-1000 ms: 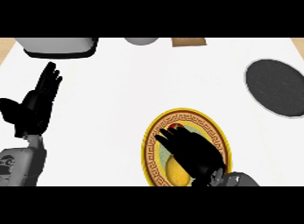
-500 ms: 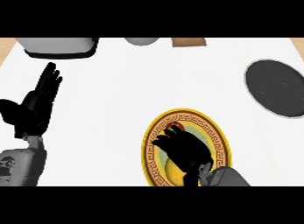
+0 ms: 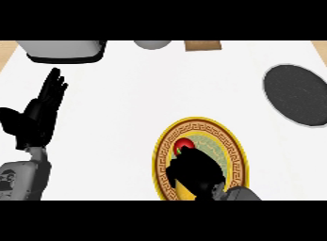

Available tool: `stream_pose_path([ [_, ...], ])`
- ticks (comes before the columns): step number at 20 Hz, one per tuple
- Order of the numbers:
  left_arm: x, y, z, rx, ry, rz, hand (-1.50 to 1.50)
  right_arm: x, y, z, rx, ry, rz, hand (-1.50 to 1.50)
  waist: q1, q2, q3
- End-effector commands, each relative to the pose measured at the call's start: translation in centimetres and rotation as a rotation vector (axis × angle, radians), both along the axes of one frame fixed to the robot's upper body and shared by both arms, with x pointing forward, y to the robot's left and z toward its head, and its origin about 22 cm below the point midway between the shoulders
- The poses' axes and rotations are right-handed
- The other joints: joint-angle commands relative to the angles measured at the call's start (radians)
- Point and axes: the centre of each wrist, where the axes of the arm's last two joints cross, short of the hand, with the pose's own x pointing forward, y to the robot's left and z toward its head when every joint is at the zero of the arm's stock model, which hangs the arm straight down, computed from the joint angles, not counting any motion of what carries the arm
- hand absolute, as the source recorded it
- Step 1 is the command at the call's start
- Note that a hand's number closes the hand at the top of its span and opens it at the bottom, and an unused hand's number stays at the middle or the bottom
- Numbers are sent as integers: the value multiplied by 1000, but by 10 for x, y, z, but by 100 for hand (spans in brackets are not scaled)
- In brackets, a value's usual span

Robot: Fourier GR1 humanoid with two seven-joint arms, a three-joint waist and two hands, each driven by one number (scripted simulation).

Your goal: Pick the lemon from the plate and place it in the pan

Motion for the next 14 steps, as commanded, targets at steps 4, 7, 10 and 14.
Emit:
stream_pose_path([
  [4, 18, -11, -13, -10, -13, -16, 0, -3, -6, -22, 52, -70, -40, 150, -6, 9, 1],
  [7, -1, 10, -5, -7, -5, -5, 0, 19, -10, -8, 42, -83, -390, 150, -3, 8, 1],
  [10, 3, 11, -2, 15, 1, 26, 0, 25, -22, -1, 7, -106, -681, 150, -14, 7, 0],
  [14, 4, 12, 8, 4, -11, 3, 0, 34, -5, 46, 126, -437, -784, 150, 1, 3, 1],
])
